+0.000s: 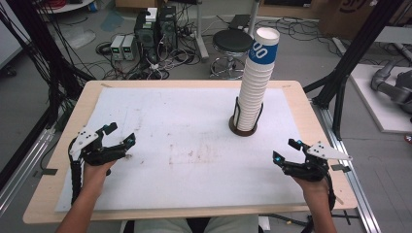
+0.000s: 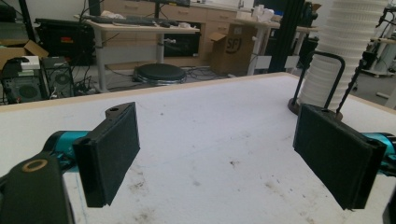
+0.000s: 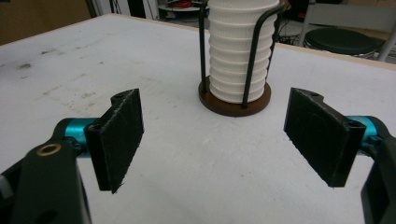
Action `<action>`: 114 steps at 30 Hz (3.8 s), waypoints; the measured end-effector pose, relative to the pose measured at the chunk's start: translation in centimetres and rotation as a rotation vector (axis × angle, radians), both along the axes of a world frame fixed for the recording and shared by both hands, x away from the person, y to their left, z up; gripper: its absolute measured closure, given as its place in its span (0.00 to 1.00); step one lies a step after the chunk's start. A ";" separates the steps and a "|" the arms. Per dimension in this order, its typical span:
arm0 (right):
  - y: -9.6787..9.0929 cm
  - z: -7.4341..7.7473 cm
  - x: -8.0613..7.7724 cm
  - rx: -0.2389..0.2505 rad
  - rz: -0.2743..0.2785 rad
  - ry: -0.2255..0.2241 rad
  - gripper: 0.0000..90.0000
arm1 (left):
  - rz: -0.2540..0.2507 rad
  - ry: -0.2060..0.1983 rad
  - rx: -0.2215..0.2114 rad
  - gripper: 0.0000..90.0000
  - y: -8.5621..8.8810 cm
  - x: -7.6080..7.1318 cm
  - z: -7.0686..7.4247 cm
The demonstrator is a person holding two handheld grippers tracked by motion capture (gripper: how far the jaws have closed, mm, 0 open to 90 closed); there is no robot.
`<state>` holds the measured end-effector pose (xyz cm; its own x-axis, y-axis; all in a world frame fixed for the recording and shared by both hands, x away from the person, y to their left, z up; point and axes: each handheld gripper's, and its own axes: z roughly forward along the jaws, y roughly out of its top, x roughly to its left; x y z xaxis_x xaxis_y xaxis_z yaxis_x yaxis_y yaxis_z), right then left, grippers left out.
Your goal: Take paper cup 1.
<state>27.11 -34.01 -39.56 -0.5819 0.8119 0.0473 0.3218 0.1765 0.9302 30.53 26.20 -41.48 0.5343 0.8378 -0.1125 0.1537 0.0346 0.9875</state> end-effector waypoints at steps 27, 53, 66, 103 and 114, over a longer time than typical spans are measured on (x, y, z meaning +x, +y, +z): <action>4.1 8.2 3.2 0.006 0.107 -0.031 0.22 | -0.029 0.016 -0.014 0.16 -0.2 -0.3 0.2; 6.2 18.7 9.5 -0.036 0.094 -0.050 0.23 | -0.050 0.039 -0.018 0.16 -0.4 -0.1 -0.1; 6.5 22.2 12.8 -0.049 0.037 -0.031 0.22 | -0.051 0.046 -0.028 0.16 -0.4 0.0 -0.2; 7.9 24.8 16.8 -0.063 0.000 -0.036 0.35 | -0.050 0.050 -0.041 0.16 -0.4 0.2 -0.4; 8.1 25.8 16.5 -0.058 0.003 -0.069 0.35 | -0.051 0.051 -0.040 0.16 -0.3 0.3 -0.4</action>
